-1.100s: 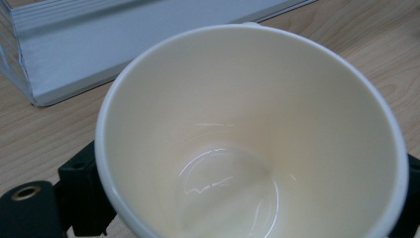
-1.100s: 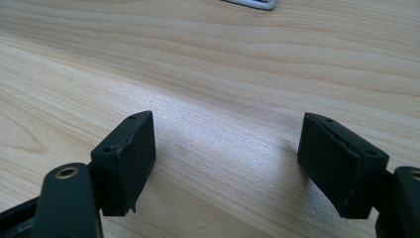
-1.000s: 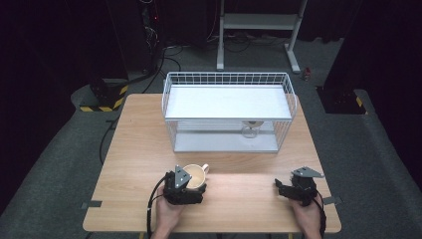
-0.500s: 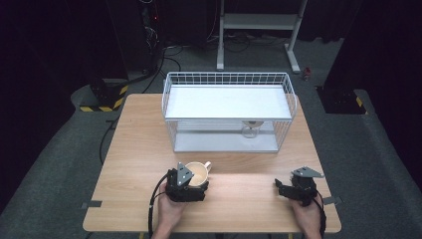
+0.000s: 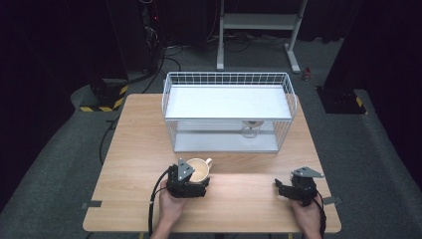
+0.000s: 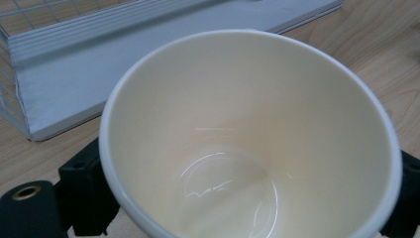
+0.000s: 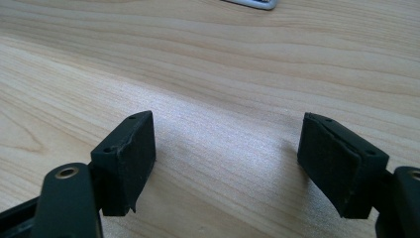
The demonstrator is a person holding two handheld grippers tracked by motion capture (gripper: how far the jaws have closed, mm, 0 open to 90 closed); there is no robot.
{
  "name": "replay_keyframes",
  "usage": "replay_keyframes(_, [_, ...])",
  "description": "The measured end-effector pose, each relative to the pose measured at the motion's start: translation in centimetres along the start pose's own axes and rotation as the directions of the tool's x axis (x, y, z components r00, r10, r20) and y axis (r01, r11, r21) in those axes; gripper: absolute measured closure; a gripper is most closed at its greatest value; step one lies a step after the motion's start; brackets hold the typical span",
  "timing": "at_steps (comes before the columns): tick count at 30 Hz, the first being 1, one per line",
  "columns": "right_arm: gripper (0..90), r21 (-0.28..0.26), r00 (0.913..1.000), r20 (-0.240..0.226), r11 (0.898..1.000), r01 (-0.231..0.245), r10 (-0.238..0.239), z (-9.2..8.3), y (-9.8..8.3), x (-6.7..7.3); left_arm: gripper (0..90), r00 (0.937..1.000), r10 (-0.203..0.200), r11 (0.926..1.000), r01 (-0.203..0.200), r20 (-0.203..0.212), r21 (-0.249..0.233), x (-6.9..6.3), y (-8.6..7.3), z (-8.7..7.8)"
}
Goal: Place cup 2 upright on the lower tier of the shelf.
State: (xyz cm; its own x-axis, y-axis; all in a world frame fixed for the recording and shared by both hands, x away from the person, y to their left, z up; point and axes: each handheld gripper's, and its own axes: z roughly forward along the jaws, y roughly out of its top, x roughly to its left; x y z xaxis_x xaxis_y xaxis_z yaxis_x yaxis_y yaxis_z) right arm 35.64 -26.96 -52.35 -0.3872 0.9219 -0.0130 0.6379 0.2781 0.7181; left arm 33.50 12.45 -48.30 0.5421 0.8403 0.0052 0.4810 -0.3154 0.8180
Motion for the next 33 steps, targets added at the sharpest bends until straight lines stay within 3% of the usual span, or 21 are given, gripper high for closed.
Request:
replay_keyframes(14, [22.7, 0.0, 1.0, 0.0, 1.0, 0.0, 0.0, 0.0, 0.0, 0.0, 9.0, 0.9998, -0.019, 0.9998, 0.019, 0.006, 0.003, 0.4, 0.3, 0.3])
replay_keyframes(20, [22.7, 0.0, 1.0, 0.0, 1.0, -0.001, 0.001, 0.0, 0.0, 0.0, 9.0, 1.0, -0.003, 1.0, 0.003, 0.003, 0.004, 0.4, 0.9, 0.4])
replay_keyframes(33, [22.7, 0.0, 1.0, 0.0, 1.0, 0.0, 0.0, 0.0, 0.0, 0.0, 9.1, 0.9999, -0.01, 0.9999, 0.01, 0.011, 0.001, 0.7, 2.0, 0.9])
